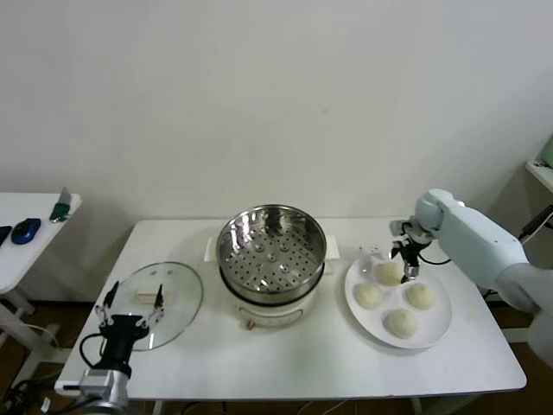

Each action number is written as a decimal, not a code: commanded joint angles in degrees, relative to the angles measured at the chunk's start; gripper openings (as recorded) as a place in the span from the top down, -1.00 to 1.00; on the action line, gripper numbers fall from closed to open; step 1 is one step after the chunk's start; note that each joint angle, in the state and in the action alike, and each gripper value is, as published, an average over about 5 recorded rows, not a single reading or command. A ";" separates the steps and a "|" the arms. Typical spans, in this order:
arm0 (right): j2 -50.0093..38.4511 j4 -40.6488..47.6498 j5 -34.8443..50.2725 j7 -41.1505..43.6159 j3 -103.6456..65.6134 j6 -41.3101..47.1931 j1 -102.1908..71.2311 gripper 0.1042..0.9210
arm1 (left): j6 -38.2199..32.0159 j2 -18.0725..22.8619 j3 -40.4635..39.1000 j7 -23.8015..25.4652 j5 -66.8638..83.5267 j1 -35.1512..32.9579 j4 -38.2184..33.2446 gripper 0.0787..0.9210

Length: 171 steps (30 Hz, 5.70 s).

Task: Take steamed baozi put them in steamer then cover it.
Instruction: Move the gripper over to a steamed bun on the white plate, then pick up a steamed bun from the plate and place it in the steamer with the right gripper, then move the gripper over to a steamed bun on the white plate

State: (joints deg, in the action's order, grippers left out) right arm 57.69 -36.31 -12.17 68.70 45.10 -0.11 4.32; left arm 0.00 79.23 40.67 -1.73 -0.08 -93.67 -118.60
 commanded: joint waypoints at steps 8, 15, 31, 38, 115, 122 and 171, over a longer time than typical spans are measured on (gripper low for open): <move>3.24 4.53 -1.59 -0.22 0.89 -1.66 0.13 -0.73 | -0.02 -0.15 0.69 -0.07 0.16 -0.23 0.34 -0.77; 3.46 4.74 -1.96 -0.23 0.54 -2.28 -0.16 -0.60 | -0.07 -0.03 0.73 -0.12 0.16 -0.36 0.43 -0.77; 1.65 1.16 1.97 -0.18 6.44 -7.20 7.21 -0.53 | -0.35 -0.20 1.64 -0.13 0.66 -1.29 0.29 -0.77; 2.61 -7.49 7.80 1.26 20.42 -14.02 24.14 -0.53 | -0.12 -0.40 1.44 -0.26 0.97 -1.39 0.12 -0.77; 16.63 -18.96 12.86 -1.96 29.13 -25.62 35.19 -0.76 | 2.23 -6.60 1.88 2.36 2.14 -2.35 -1.13 -0.77; -2.48 -38.00 38.71 -10.92 45.94 3.38 45.40 -0.76 | 2.23 -5.53 1.96 1.87 2.11 -3.76 -2.47 -0.77; -5.03 -21.67 24.32 -9.25 26.77 13.66 7.04 -0.76 | 1.22 -2.44 2.20 1.36 0.50 -6.76 -1.71 -0.77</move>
State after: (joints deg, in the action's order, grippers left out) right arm 51.38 -60.61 12.86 59.54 73.76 13.53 13.51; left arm 1.37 76.63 42.93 -0.34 0.54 -100.33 -120.43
